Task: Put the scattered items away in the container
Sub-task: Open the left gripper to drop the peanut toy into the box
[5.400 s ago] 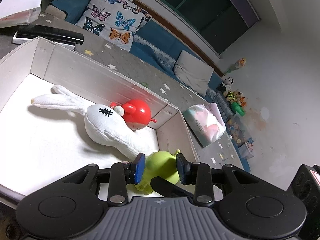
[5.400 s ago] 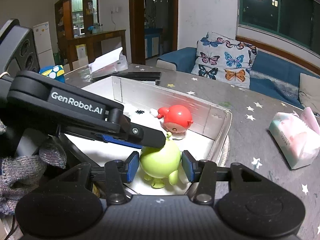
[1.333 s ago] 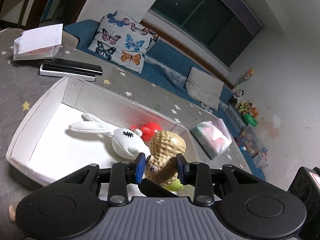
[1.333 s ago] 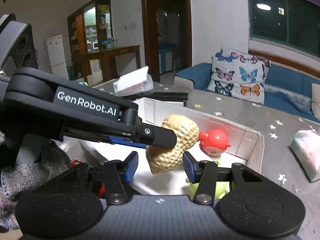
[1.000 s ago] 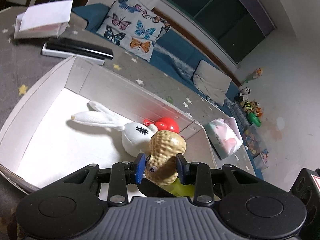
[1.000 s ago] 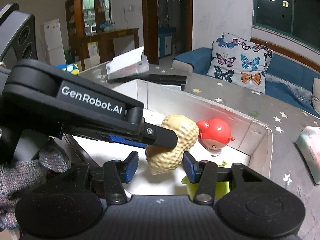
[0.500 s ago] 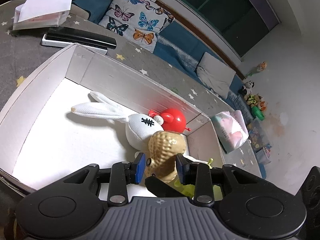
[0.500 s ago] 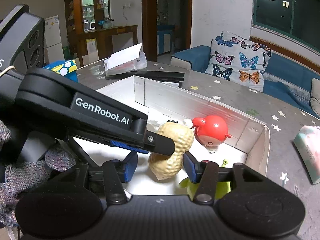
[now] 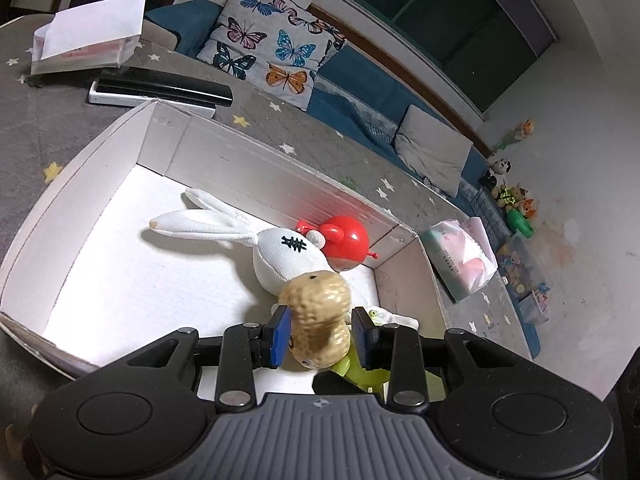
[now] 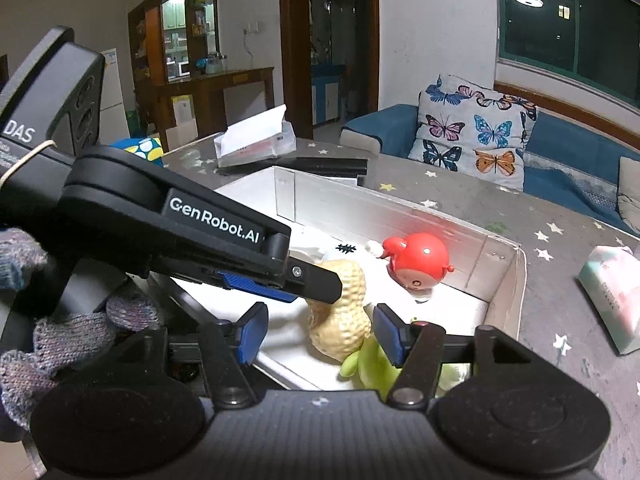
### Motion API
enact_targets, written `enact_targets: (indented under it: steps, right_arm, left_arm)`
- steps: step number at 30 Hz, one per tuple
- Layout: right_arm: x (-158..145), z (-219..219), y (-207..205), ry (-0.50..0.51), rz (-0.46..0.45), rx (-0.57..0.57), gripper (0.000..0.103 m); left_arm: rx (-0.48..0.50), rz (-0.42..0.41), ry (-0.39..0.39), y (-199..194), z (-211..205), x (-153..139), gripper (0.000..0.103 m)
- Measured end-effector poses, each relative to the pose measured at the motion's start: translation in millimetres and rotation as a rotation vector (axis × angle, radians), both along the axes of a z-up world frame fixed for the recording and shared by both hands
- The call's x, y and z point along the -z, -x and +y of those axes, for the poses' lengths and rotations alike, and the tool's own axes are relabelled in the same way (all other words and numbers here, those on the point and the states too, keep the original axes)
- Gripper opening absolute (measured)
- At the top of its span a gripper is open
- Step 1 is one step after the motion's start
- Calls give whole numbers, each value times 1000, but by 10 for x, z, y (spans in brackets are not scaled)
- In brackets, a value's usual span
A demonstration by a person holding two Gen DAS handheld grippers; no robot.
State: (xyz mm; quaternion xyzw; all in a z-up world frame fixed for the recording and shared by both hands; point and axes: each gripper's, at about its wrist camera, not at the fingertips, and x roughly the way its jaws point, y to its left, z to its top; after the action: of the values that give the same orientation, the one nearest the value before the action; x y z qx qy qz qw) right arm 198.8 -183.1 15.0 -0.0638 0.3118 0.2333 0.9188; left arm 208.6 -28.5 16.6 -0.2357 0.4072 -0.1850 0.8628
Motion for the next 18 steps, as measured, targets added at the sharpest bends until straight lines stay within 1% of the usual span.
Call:
enact_targets:
  steps: [8,15,18]
  right_arm:
    - [-66,-4,131,-16,-28,-5,64]
    - [-104,5,305,-30,-49,-16,65]
    - [-118,14,382,-35,-55,-22,68]
  left_arm:
    - [-4,-20,2,89,49,-46,35]
    - [-13,-37,11,229,115,-114,35]
    - [-19,-53,12,321,159,-152,35]
